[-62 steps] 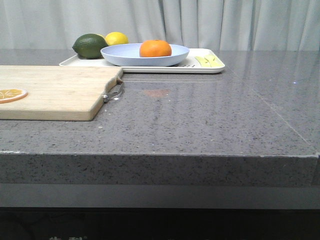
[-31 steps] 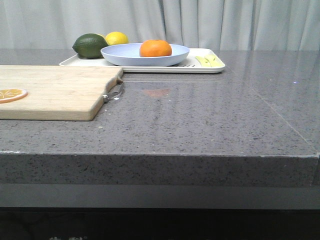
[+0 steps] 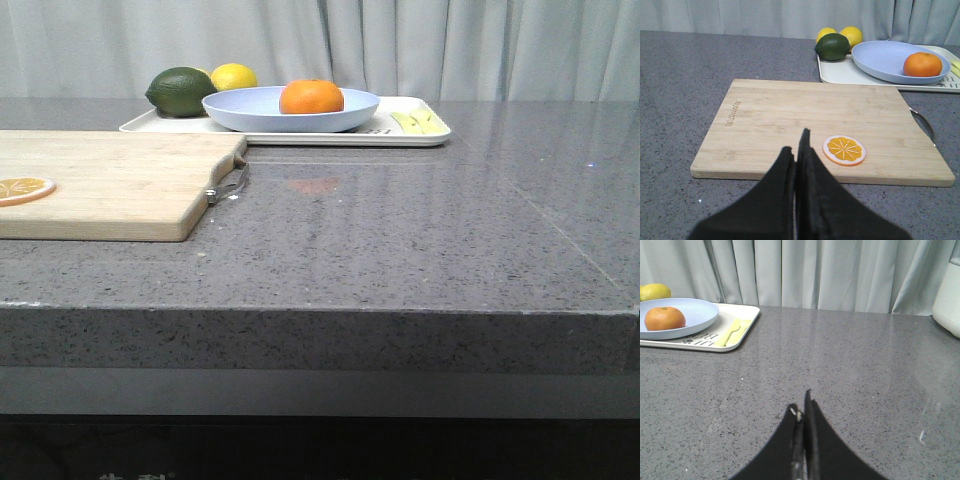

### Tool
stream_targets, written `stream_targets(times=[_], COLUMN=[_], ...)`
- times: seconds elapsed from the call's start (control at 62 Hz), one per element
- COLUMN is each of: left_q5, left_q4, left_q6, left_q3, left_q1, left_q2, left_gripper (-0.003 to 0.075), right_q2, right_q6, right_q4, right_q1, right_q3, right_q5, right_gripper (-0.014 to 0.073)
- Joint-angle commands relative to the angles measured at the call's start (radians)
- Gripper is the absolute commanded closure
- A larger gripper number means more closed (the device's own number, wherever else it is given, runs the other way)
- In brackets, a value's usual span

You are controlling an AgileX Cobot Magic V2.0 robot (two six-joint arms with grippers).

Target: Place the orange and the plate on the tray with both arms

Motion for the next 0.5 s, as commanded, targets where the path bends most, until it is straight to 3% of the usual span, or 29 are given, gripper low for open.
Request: stream_targets(times=[0.0, 0.323, 0.484], left_q5=[-0.083, -0.115, -0.199], left_q4=[0.005, 0.005, -0.113], left_q6=[-0.009, -0.005, 0.111], left_q3=[-0.027, -0.014, 0.043], left_q1=[0.002, 0.002, 0.05], left_q2=[0.012, 0.008, -0.044], left_gripper=[0.0738, 0.0738, 0.0738], right_q2=[0.009, 0.009, 0.009], right_q6=[-0.012, -0.012, -0.012], right_q4=[-0.007, -0.007, -0.007], right_q1=[-0.004, -0.004, -0.004], right_q3=[-0.027, -0.027, -0.027], right_q5=[-0.087, -0.087, -0.086], right_gripper=[0.0661, 0.0661, 0.0661])
